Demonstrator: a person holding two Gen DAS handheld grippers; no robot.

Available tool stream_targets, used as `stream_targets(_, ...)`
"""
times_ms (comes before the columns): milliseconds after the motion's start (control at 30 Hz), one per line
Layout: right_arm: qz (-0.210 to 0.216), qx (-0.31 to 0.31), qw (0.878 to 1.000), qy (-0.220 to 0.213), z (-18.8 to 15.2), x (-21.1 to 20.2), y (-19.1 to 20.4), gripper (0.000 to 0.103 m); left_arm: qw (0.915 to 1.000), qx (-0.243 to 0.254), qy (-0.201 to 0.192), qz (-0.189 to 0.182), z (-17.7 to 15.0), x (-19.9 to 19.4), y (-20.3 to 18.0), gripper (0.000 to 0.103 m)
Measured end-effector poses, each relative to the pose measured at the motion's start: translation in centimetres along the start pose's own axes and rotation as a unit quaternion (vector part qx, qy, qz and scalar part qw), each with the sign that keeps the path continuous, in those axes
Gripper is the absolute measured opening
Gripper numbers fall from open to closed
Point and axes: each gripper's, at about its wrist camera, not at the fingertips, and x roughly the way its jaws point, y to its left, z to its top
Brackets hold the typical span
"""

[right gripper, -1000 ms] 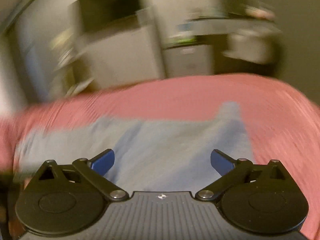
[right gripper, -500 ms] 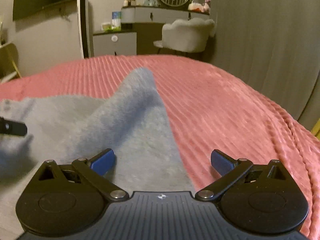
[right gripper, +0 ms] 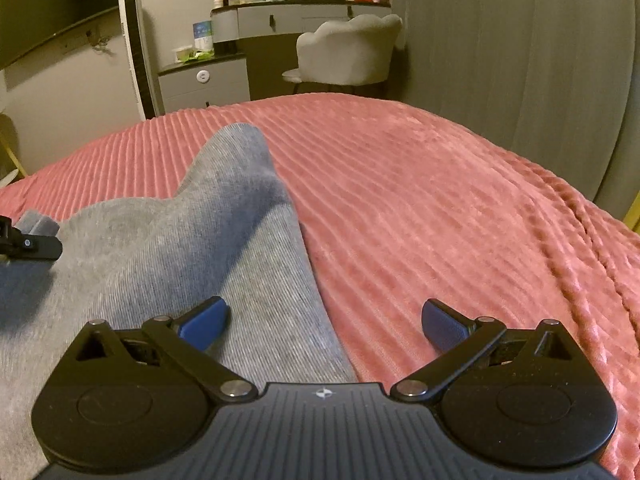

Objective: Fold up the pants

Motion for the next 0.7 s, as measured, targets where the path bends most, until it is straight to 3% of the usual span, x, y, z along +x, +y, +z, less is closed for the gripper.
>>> stream_targets(100,-0.001,-0.001,1.0,0.0,0.0,0.1,0.1,0.103,0.9959,0.056,-0.033,0.062,-1.0,-1.4,-2.1,0.02)
stream_targets(167,-0.004,-0.006,1.0,-0.002,0.1,0.2,0.2,0.103,0.9862,0.103,-0.071,0.109,-1.8,-2.8,-3.7,0.02)
stream_targets(267,-0.002,-0.011,1.0,-0.006,0.0,0.0,0.4,0.103,0.9755,0.112,-0.119,0.147,-2.3,-4.8,-4.0,0.021)
stream_targets(300,0.004,-0.01,1.0,-0.007,-0.1,-0.1,0.5,0.103,0.9749,0.114,-0.115,0.153,-2.2,-4.6,-3.6,0.021)
stream_targets(367,0.006,-0.015,1.0,-0.006,-0.1,0.0,0.8,0.103,0.9727,0.12,-0.085,0.179,-2.3,-3.1,-2.8,0.029)
stream_targets(400,0.002,-0.024,1.0,-0.008,-0.2,0.1,1.1,0.103,0.9676,0.128,-0.076,0.204,-2.6,-2.4,-2.6,0.033)
stream_targets(467,0.001,-0.03,0.999,-0.011,-0.3,0.1,1.3,0.103,0.9564,0.145,-0.084,0.24,-3.1,-2.4,-2.7,0.065)
stream_targets(500,0.002,-0.028,1.0,-0.011,-0.3,0.0,1.2,0.103,0.952,0.146,-0.095,0.251,-3.1,-3.1,-2.9,0.069)
stream_targets(567,0.006,-0.019,1.0,-0.011,-0.4,-0.1,0.9,0.103,0.953,0.137,-0.11,0.247,-3.0,-5.1,-3.0,0.072)
stream_targets(700,0.005,-0.016,1.0,-0.012,-0.3,-0.2,0.8,0.103,0.9738,0.097,-0.097,0.182,-4.8,-9.2,-2.9,0.083)
